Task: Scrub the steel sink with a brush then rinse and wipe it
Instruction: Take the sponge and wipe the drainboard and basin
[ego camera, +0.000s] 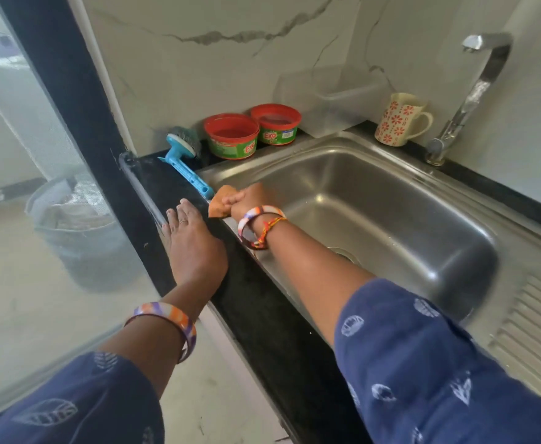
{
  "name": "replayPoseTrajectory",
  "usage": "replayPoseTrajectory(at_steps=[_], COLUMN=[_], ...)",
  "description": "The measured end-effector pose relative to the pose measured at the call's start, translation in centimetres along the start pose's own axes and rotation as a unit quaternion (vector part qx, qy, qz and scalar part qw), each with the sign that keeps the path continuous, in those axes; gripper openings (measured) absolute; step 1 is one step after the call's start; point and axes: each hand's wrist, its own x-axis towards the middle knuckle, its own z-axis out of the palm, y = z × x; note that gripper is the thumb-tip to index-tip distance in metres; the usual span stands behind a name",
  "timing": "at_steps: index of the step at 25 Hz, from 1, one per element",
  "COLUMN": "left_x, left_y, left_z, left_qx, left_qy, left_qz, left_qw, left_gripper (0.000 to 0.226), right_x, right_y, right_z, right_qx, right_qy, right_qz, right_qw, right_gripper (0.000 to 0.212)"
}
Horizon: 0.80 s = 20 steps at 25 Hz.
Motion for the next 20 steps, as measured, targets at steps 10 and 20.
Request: replayPoseTrajectory(at_steps=[10, 20], left_x=[-0.3, -1.8], left_y=[0.2, 1.3], left_z=[-0.4, -1.9], left_qx=[-0.001, 0.042], left_qy=[0.008, -0.036], left_qz=[0.059, 0.126], left_qw=[0.998, 0.990], left_gripper=[0.081, 0.052], right_x=[-14.5, -26.5], right_y=[10.2, 15.5], right_z=[-12.1, -11.5], right_qx=[0.243, -0.171], right_qy=[-0.034, 0.028], right_qz=[0.044, 0.006], right_qw=[0.968, 0.985], right_gripper=[0.052, 0.036])
